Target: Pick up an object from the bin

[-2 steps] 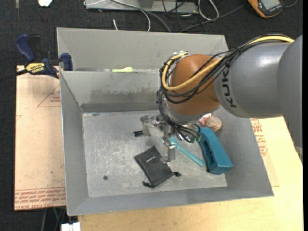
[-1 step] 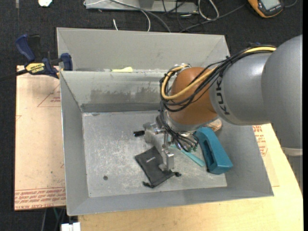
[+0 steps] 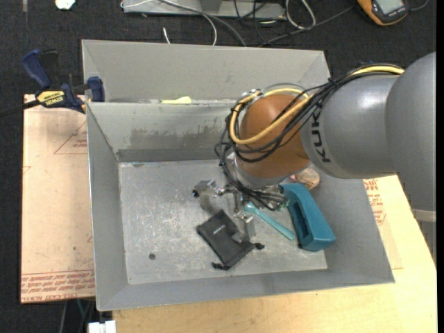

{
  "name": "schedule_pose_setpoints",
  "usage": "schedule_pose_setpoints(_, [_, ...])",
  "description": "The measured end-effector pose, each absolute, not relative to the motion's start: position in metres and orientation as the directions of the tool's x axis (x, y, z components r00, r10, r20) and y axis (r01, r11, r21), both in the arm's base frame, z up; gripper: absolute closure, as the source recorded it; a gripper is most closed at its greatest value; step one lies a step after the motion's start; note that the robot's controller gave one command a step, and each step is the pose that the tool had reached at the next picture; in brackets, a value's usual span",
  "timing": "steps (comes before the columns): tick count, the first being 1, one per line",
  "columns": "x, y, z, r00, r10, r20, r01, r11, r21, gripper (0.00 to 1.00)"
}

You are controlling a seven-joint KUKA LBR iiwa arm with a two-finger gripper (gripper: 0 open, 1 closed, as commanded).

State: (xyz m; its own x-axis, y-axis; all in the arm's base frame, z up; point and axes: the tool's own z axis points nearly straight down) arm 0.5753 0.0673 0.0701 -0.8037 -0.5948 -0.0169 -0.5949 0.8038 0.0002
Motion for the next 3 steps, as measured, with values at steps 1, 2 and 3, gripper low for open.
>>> schedule_pose_setpoints(1, [0.583, 0.073, 0.071, -0.769, -0.639, -0.013, -0.639, 0.769, 0.001, 1.0])
schedule_pose_setpoints(2, [0.583, 0.073, 0.071, -0.769, -0.639, -0.013, -0.639, 0.769, 0.001, 1.0])
schedule_pose_setpoints(3, [0.58, 0.071, 0.118, -0.669, -0.743, -0.011, -0.743, 0.669, 0.003, 1.0])
